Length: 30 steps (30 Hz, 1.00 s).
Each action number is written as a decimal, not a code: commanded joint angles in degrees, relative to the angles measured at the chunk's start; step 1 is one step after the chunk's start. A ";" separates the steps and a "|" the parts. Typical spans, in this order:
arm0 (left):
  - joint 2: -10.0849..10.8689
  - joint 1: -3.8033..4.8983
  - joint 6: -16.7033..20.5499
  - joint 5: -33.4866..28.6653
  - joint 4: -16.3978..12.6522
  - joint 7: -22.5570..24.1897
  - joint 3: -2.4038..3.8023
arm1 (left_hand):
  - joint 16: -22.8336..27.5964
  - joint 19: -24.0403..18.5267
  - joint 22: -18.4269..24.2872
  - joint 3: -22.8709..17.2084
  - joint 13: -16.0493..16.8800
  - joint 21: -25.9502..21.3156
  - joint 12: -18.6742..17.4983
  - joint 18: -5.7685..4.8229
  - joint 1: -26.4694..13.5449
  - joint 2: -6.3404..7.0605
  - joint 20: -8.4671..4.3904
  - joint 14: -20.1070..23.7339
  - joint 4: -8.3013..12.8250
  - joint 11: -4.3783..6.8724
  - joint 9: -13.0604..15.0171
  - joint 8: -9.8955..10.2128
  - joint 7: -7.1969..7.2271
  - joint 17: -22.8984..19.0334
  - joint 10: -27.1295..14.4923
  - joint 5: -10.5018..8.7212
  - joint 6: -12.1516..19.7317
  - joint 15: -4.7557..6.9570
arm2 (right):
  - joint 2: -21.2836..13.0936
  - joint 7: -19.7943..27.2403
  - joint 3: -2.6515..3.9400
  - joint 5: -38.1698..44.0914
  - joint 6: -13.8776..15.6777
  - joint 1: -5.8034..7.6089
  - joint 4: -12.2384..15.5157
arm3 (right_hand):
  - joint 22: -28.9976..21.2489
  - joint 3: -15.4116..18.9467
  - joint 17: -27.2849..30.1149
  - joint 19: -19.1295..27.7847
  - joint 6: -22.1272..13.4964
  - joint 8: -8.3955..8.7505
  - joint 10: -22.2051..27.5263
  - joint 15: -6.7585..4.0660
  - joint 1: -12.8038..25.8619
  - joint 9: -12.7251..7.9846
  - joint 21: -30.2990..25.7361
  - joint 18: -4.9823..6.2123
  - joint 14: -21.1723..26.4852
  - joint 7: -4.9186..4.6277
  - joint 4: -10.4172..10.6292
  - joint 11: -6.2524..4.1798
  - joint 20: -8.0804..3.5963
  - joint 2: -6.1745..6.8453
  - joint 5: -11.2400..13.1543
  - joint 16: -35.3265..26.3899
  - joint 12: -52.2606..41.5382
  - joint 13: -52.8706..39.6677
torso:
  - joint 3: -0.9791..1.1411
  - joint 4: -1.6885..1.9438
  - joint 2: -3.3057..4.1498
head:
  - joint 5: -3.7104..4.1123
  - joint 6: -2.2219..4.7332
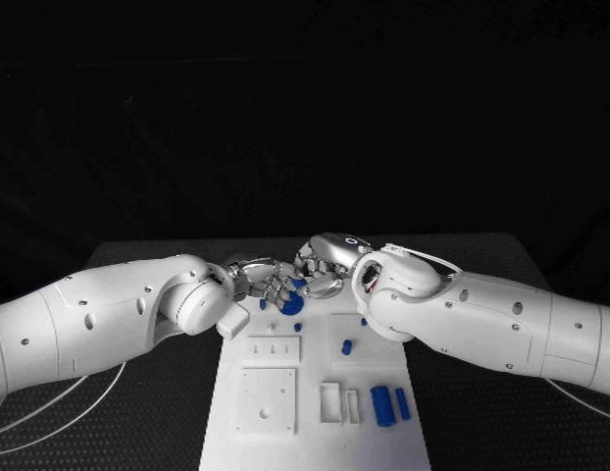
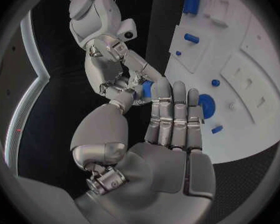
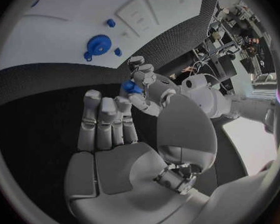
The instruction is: Assemble the parts on the task board
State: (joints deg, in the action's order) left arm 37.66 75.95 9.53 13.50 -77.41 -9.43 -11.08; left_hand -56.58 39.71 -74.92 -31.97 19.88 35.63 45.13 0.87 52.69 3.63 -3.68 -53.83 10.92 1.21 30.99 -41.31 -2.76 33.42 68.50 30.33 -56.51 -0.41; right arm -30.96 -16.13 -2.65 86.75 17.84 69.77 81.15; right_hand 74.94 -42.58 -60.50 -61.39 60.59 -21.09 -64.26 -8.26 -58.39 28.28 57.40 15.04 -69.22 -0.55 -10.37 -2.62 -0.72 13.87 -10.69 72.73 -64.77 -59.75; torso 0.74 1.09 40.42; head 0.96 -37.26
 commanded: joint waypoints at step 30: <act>-0.09 0.06 -1.51 2.27 0.10 1.17 0.16 | 0.27 -1.41 -1.15 -5.16 -1.18 0.63 -1.94 -0.87 2.84 -0.19 -0.19 0.81 4.66 -0.03 0.05 2.72 0.47 -0.99 0.91 -3.47 -2.12 -0.31 | -0.32 0.90 -0.08 -3.24 0.30 -0.21 -0.67 | 0.19 4.96 0.32 0.46 2.85 1.03 0.85 0.21 2.59 1.34 -0.67 -0.04 0.50 -3.25 2.06 0.22 -0.16 0.35 -3.96 -0.45 0.52 0.01 | 0.02 0.05 0.01 | -0.48 -0.03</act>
State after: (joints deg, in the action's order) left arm 37.66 75.99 9.32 14.94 -77.19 -8.95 -10.96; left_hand -56.57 38.78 -74.90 -32.26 18.77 35.92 43.36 0.88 54.61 3.90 -3.79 -53.42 10.82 1.11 30.94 -38.82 -3.27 32.51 69.02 26.79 -57.23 -0.83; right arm -31.14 -16.11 -2.76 83.88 18.16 69.57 80.56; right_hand 74.94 -37.40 -60.23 -61.26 62.11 -20.40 -63.82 -7.95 -55.38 29.53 57.07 14.65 -69.09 -1.91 -8.08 -2.48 -0.85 14.17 -14.87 72.50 -64.55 -59.75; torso 0.69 1.16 40.41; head 0.51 -37.23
